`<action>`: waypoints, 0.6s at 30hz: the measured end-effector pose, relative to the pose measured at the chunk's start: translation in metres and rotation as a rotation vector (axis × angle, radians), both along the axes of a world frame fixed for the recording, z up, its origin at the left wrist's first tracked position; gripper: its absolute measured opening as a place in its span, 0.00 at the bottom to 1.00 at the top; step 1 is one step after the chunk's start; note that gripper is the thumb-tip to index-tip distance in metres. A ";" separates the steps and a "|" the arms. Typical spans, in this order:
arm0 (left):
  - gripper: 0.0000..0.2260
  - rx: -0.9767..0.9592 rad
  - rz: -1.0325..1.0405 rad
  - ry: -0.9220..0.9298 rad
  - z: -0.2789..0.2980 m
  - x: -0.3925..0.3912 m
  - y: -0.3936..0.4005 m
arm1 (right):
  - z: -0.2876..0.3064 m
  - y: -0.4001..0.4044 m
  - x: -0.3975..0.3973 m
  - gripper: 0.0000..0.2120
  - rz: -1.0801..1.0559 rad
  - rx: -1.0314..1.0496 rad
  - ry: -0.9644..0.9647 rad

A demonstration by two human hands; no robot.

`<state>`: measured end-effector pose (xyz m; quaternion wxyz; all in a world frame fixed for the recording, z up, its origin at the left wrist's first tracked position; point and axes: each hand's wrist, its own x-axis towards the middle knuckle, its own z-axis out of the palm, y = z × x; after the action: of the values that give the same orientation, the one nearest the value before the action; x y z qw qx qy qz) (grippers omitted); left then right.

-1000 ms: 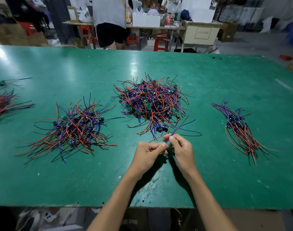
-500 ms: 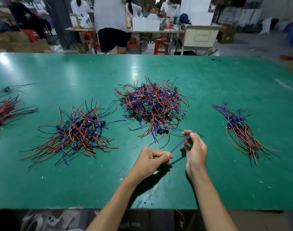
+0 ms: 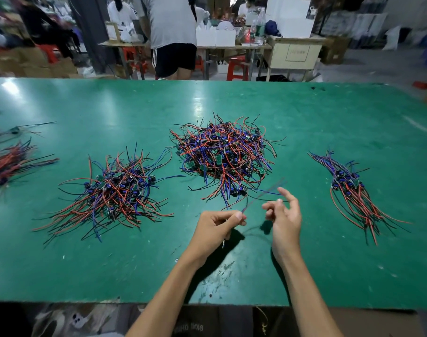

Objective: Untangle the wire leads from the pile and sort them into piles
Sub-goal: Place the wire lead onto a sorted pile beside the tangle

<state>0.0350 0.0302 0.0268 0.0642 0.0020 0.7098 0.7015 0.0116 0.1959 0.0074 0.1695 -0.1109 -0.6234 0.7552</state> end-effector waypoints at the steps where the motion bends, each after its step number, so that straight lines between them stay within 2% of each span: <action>1: 0.08 0.018 0.030 -0.022 0.004 -0.001 0.000 | -0.003 -0.003 0.001 0.16 0.033 0.143 -0.014; 4: 0.08 0.176 0.070 -0.062 0.018 -0.005 0.002 | -0.009 -0.011 0.005 0.20 0.167 0.507 0.003; 7: 0.09 0.403 0.125 -0.073 0.034 -0.010 0.008 | -0.005 -0.014 0.007 0.22 0.287 0.652 0.111; 10: 0.08 0.440 0.246 -0.094 0.042 -0.016 0.016 | -0.003 -0.021 0.014 0.12 0.375 0.760 0.178; 13: 0.08 0.482 0.332 -0.148 0.040 -0.017 0.024 | 0.005 -0.024 0.021 0.12 0.406 0.681 0.193; 18: 0.09 0.465 0.399 -0.197 0.024 -0.013 0.028 | 0.013 -0.017 0.024 0.08 0.285 0.429 0.193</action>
<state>0.0223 0.0582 0.0505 -0.0086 -0.1904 0.5073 0.8404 0.0352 0.1789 0.0199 0.1399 0.0890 -0.7594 0.6292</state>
